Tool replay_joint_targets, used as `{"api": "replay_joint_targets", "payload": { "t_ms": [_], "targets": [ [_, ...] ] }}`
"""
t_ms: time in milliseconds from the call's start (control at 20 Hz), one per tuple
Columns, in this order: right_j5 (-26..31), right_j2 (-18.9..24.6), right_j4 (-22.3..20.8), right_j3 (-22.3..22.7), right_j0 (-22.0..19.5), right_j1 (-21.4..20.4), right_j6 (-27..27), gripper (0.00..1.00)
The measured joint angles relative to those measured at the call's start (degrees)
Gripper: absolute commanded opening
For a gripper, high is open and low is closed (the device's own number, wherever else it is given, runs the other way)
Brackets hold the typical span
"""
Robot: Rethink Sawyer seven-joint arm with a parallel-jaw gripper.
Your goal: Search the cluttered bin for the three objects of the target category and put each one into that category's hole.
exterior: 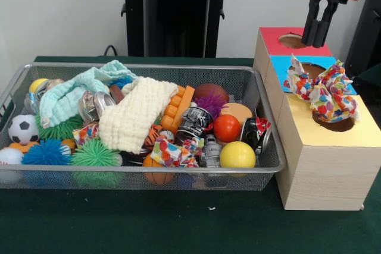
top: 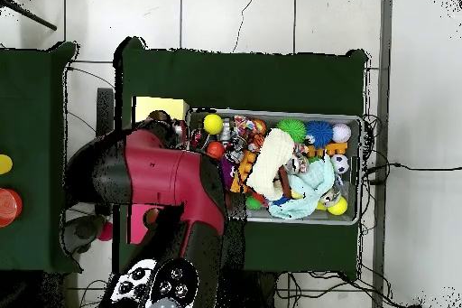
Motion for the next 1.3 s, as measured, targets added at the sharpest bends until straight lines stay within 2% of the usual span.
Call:
{"api": "replay_joint_targets", "payload": {
  "t_ms": [750,1300],
  "targets": [
    [-0.2,1.2,-0.2,0.8,-0.1,0.0,0.0,0.00],
    [-5.3,3.6,-0.2,1.6,-1.0,0.0,0.0,0.00]
  ]
}}
